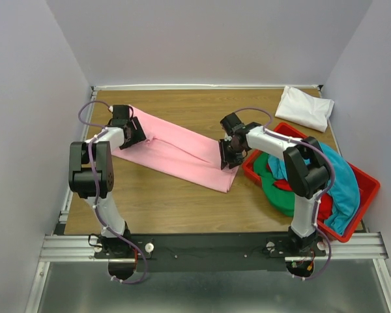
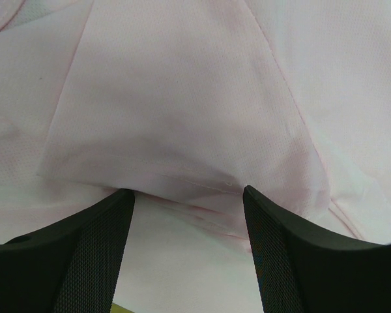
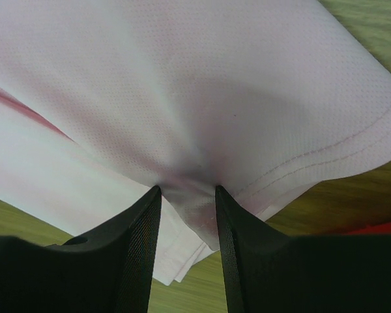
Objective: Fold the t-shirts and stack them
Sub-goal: Fold the tshirt
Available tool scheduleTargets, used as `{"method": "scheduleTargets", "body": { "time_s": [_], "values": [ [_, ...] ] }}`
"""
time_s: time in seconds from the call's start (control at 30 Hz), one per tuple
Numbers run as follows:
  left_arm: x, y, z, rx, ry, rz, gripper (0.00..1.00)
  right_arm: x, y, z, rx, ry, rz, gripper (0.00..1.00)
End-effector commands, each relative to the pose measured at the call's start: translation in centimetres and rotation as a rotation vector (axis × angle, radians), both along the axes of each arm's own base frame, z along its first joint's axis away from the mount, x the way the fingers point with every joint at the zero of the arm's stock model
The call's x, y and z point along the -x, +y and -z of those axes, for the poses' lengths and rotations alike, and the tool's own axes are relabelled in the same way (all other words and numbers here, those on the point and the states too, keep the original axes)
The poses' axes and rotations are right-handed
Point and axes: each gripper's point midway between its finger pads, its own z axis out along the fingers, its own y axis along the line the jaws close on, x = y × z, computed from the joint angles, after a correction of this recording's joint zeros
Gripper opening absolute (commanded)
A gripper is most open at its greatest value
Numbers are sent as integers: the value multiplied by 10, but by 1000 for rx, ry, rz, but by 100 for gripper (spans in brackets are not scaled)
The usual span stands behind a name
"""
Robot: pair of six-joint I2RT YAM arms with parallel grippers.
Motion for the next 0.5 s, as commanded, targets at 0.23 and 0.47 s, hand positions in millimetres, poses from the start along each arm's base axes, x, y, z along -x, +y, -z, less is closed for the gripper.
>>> {"method": "scheduleTargets", "body": {
  "time_s": [0.23, 0.47],
  "values": [
    [-24, 2, 4, -47, 38, 53, 76, 38, 15, 9, 11, 70, -64, 47],
    [-40, 5, -60, -63, -49, 28, 77, 2, 19, -47, 5, -108, -71, 48]
  ]
}}
